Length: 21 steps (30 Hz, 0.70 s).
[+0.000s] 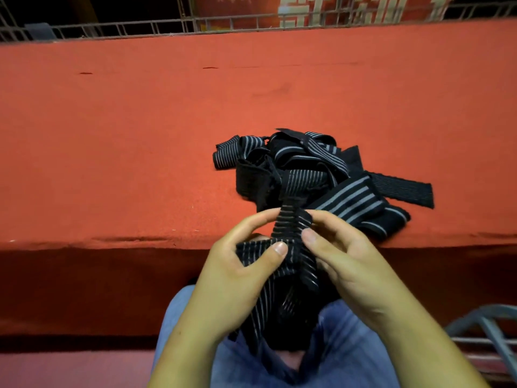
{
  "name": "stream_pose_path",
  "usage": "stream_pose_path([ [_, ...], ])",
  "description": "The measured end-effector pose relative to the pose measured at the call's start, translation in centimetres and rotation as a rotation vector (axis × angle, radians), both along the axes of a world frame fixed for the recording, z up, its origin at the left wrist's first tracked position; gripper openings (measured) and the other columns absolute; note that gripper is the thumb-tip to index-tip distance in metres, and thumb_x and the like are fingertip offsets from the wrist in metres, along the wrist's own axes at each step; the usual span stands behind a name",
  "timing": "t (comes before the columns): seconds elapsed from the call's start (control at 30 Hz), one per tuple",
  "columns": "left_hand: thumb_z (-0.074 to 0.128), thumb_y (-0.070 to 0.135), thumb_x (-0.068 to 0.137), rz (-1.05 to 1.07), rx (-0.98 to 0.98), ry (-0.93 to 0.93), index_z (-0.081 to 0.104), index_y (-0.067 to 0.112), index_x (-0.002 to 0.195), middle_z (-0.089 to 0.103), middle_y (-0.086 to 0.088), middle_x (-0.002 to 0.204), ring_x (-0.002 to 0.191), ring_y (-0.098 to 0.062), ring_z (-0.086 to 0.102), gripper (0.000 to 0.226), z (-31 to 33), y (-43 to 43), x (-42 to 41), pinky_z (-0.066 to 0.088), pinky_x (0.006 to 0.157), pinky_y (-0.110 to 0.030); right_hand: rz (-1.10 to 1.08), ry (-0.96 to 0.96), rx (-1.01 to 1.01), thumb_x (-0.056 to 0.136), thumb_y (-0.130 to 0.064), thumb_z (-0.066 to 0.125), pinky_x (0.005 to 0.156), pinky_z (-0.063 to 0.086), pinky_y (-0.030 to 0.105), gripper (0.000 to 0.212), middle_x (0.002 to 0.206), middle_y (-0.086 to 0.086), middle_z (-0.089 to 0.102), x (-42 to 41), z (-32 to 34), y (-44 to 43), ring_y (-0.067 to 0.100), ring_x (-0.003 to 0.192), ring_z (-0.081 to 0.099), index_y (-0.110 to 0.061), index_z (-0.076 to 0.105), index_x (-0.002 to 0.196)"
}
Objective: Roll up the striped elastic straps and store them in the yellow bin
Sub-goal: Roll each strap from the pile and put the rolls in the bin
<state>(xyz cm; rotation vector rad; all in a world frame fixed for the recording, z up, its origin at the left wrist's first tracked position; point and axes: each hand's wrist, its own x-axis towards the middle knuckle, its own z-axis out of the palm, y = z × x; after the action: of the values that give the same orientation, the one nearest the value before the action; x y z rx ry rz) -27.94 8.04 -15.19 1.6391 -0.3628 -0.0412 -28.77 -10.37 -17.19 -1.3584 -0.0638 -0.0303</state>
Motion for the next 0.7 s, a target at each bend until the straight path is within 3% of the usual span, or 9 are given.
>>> stream_pose_path([
  [0.1, 0.075, 0.011, 0.093, 0.01, 0.039, -0.037, 0.07, 0.032, 0.122, 0.079, 0.008, 0.103, 0.095, -0.01, 0.075, 0.036, 0.4, 0.4, -1.1, 0.055, 0.083, -0.019, -0.051, -0.025, 0.016, 0.089, -0.021, 0.077, 0.092, 0.056, 0.038, 0.017, 0.102, 0.011, 0.078, -0.7, 0.3, 0.6, 0.02, 0.097, 0.072, -0.013, 0.076, 0.103],
  [0.23, 0.079, 0.014, 0.089, 0.114, 0.053, -0.158, 0.073, 0.027, 0.104, 0.077, 0.012, 0.099, 0.094, -0.004, 0.072, 0.021, 0.8, 0.9, -2.7, 0.05, 0.084, -0.012, -0.081, -0.059, 0.059, 0.09, -0.023, 0.079, 0.083, 0.059, 0.034, 0.013, 0.095, 0.012, 0.078, -3.0, 1.0, 1.2, 0.021, 0.088, 0.072, -0.015, 0.075, 0.099],
  [0.37, 0.079, 0.012, 0.089, 0.14, 0.009, -0.205, 0.073, 0.024, 0.088, 0.076, 0.009, 0.088, 0.083, -0.004, 0.07, 0.013, 1.4, 0.5, -3.9, 0.053, 0.08, -0.02, -0.207, -0.045, 0.036, 0.096, -0.018, 0.075, 0.088, 0.056, 0.05, 0.015, 0.102, 0.023, 0.076, -5.2, 1.2, 1.6, 0.029, 0.091, 0.072, -0.014, 0.064, 0.106],
  [0.43, 0.078, 0.012, 0.09, 0.119, -0.02, -0.206, 0.072, 0.024, 0.086, 0.075, 0.008, 0.086, 0.081, -0.004, 0.069, 0.014, 1.8, 0.2, -3.8, 0.052, 0.078, -0.021, -0.266, -0.031, 0.039, 0.101, -0.009, 0.068, 0.089, 0.056, 0.048, 0.015, 0.105, 0.017, 0.078, -5.6, 1.3, 1.2, 0.028, 0.095, 0.074, -0.021, 0.065, 0.109],
  [0.5, 0.078, 0.011, 0.09, 0.091, -0.031, -0.214, 0.072, 0.025, 0.086, 0.074, 0.01, 0.086, 0.081, -0.003, 0.068, 0.016, 2.1, -0.4, -3.8, 0.051, 0.079, -0.02, -0.285, -0.03, 0.028, 0.104, -0.002, 0.06, 0.098, 0.056, 0.045, 0.032, 0.117, 0.011, 0.079, -5.9, 1.6, 0.7, 0.026, 0.11, 0.075, -0.027, 0.068, 0.124],
  [0.57, 0.076, 0.01, 0.091, 0.096, -0.07, -0.201, 0.072, 0.026, 0.087, 0.074, 0.012, 0.087, 0.082, -0.002, 0.067, 0.017, 2.1, -0.7, -3.8, 0.05, 0.079, -0.018, -0.314, -0.022, 0.043, 0.105, 0.0, 0.057, 0.103, 0.055, 0.043, 0.035, 0.123, 0.009, 0.078, -6.0, 1.8, 0.2, 0.025, 0.118, 0.073, -0.022, 0.069, 0.13],
  [0.7, 0.071, 0.012, 0.095, 0.143, -0.23, -0.116, 0.074, 0.032, 0.091, 0.072, 0.011, 0.089, 0.083, -0.006, 0.064, 0.021, 1.5, -0.1, -3.8, 0.049, 0.083, -0.028, -0.401, 0.043, 0.149, 0.106, 0.0, 0.052, 0.093, 0.059, 0.04, 0.028, 0.113, 0.014, 0.08, -6.0, 1.4, -0.4, 0.026, 0.106, 0.077, -0.007, 0.07, 0.127],
])
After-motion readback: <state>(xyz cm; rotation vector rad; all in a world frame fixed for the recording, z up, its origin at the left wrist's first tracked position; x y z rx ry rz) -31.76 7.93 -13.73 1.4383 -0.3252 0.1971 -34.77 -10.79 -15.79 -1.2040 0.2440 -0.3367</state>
